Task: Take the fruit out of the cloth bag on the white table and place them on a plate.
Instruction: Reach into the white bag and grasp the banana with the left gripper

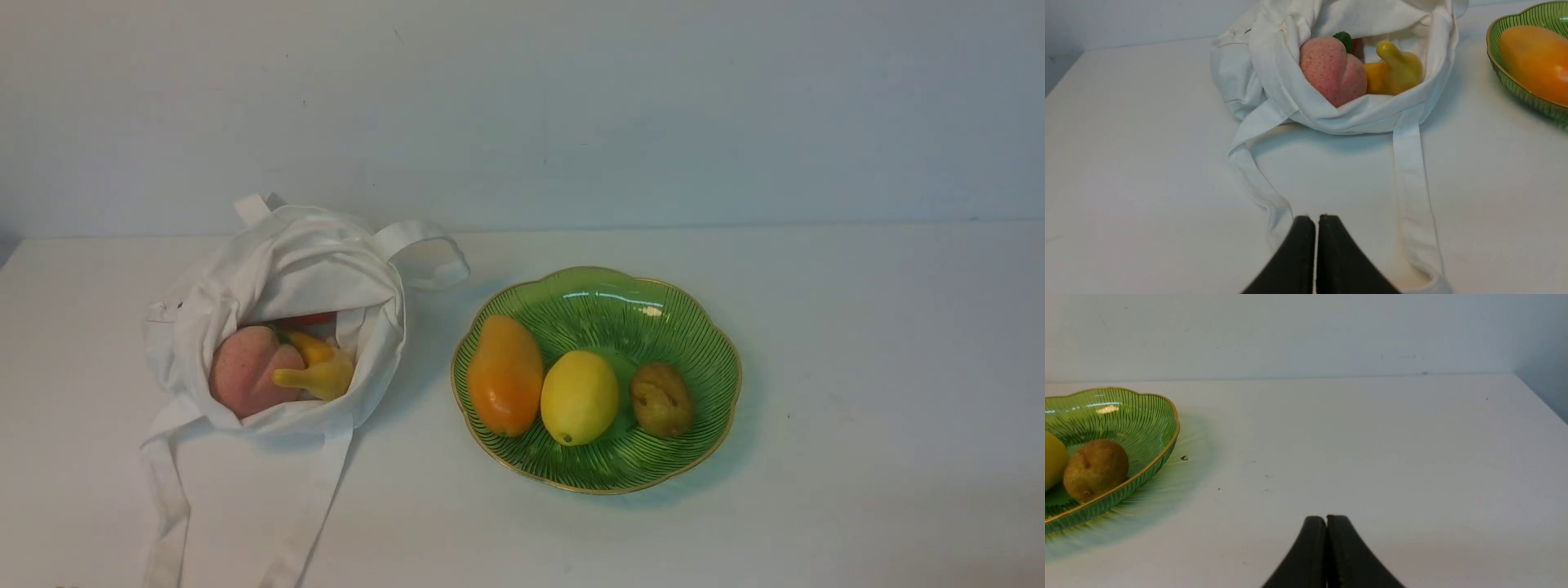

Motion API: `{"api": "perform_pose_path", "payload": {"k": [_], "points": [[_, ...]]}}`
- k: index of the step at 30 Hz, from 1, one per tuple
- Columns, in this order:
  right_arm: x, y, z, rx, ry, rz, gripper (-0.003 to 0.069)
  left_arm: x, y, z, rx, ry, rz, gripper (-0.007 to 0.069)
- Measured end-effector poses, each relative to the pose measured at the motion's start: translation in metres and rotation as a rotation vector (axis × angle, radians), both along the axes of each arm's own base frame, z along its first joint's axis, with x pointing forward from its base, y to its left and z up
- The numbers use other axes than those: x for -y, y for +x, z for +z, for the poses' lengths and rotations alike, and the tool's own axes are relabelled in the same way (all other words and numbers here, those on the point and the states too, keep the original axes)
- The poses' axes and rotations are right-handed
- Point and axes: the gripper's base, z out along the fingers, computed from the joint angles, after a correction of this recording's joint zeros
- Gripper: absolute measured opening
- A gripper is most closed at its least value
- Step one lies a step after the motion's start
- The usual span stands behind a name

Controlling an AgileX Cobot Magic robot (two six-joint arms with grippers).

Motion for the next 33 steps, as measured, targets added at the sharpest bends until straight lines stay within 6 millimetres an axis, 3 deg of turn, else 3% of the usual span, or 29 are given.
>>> {"api": "perform_pose_path", "payload": {"k": [15,25,31,33], "points": [[0.0,0.0,0.0,0.0,0.0,0.0,-0.0015,0.0,0.0,0.001,0.007,-0.007,0.002,-0.0008],[0.0,0.0,0.0,0.0,0.0,0.0,-0.0015,0.004,0.004,0.024,0.219,-0.645,0.076,-0.0008],[0.0,0.0,0.0,0.0,0.0,0.0,-0.0015,-0.011,0.003,0.04,0.439,-0.875,0.187,-0.0008],[0.0,0.0,0.0,0.0,0.0,0.0,-0.0015,-0.018,0.0,0.056,0.562,-0.906,0.225,-0.0008]]}}
